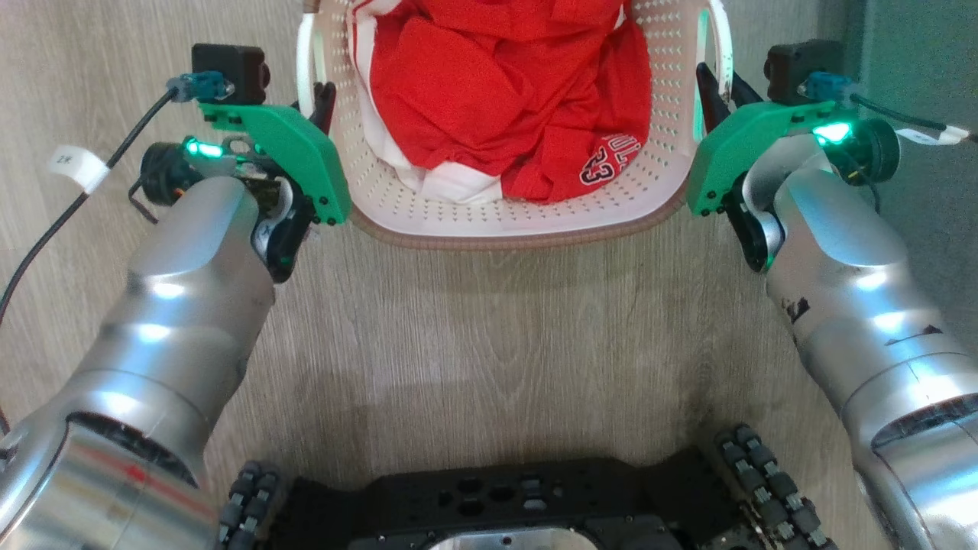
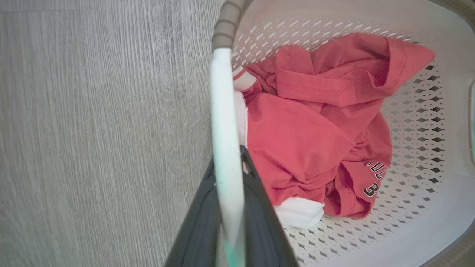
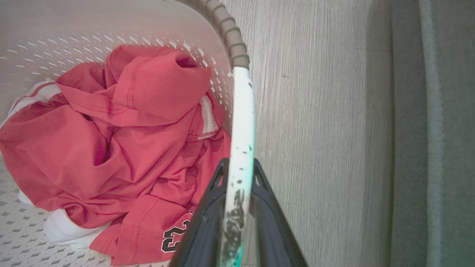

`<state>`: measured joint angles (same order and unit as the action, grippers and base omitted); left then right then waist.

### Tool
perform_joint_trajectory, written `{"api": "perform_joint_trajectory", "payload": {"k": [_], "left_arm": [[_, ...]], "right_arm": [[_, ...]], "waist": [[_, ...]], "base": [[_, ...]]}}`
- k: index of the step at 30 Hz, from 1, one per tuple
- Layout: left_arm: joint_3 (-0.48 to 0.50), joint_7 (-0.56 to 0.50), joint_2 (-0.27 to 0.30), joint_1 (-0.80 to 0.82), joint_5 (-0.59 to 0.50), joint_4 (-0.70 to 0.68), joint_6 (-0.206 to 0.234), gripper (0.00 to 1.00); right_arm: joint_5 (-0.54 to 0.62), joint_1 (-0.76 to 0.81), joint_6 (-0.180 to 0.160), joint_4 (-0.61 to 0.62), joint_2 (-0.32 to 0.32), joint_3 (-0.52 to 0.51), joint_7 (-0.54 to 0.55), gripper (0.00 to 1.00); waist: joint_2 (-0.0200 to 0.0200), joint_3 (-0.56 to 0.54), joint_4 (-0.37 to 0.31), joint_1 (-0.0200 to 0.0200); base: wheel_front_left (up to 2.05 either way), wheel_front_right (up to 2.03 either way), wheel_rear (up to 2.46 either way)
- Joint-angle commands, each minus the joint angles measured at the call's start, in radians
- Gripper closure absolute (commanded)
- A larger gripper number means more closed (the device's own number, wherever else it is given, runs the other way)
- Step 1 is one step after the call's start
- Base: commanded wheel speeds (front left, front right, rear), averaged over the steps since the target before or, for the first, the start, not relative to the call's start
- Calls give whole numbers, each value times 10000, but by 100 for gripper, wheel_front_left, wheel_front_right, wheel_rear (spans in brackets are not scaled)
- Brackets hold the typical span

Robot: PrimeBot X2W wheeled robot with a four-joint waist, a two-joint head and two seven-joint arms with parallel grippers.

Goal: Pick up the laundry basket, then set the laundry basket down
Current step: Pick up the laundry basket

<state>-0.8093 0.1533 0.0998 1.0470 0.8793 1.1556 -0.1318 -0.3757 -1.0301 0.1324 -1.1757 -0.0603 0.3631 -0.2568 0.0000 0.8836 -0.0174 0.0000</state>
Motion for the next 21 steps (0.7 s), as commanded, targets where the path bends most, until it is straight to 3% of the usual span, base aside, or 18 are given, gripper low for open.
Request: {"api": "perform_joint_trajectory", "payload": {"k": [1,9,21], "left_arm": [[86,-3,373,47,108,24,12,100],[-283,-734,365,-9,835,85,12,100],[-681,-2401,618,-396,2017,40,12,100]], "right_arm": [[-68,284,-17,-14,100,163,-49,100],[-249,163,-17,-699,100,526,132,100],[-1242,490,-17,-708,100,1465,1732,100]], "waist": [[0,-144,16,0],[0,-1095,9,0],[0,-2886,-132,0]], "base": [[0,0,0],[0,0,0],[0,0,0]]}}
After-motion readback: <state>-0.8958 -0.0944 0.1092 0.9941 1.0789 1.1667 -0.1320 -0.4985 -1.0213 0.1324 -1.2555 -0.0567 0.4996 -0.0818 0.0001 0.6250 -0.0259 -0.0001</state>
